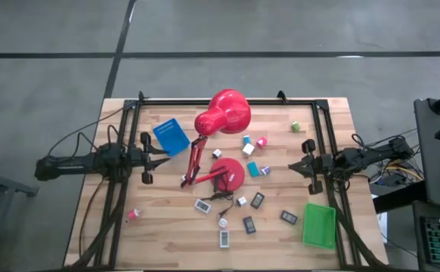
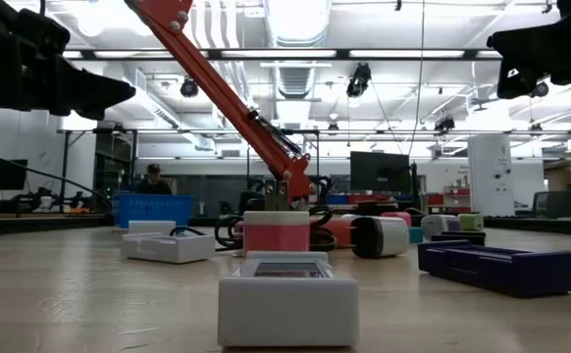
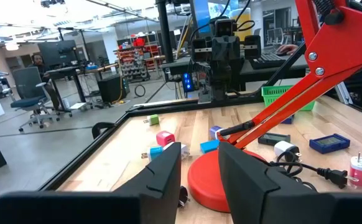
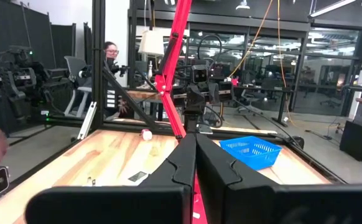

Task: Pick & Place Office items

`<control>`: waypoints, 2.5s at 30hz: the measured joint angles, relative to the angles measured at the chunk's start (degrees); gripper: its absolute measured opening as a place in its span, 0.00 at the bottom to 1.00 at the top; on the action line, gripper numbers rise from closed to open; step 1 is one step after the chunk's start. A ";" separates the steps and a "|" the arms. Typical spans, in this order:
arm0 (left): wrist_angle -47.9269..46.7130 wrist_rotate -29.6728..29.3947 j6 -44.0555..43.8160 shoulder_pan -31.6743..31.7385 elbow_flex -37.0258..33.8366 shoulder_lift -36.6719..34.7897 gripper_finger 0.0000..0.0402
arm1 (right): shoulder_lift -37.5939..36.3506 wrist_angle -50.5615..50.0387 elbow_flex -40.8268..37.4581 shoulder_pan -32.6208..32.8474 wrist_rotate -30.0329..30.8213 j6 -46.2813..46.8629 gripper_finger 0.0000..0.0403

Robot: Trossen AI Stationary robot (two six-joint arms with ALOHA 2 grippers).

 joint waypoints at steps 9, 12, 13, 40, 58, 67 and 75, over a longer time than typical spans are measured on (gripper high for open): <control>0.01 0.00 0.00 0.00 0.00 0.00 0.28 | 0.00 0.00 0.00 0.00 0.00 0.00 0.02; 0.02 0.00 0.00 0.02 0.00 0.00 0.28 | -0.01 0.00 0.00 0.01 0.00 0.10 0.02; 0.02 0.00 0.00 0.01 0.00 0.00 0.28 | -0.01 0.00 0.00 0.00 0.00 0.01 0.02; 1.88 -0.15 -9.48 0.02 -0.04 -0.02 0.28 | 0.00 0.17 -0.01 0.00 0.00 0.13 0.02; 1.92 -0.81 -9.94 0.00 -0.04 -0.02 0.28 | 0.00 1.95 -0.02 0.00 0.00 1.36 0.02; 2.52 -0.81 -9.70 0.00 -0.04 0.00 0.28 | 0.00 1.75 -0.02 -0.02 0.04 1.62 0.02; 3.03 -0.46 -10.82 -0.02 -0.02 0.00 0.28 | 0.18 -1.02 0.00 -0.04 3.44 10.64 0.05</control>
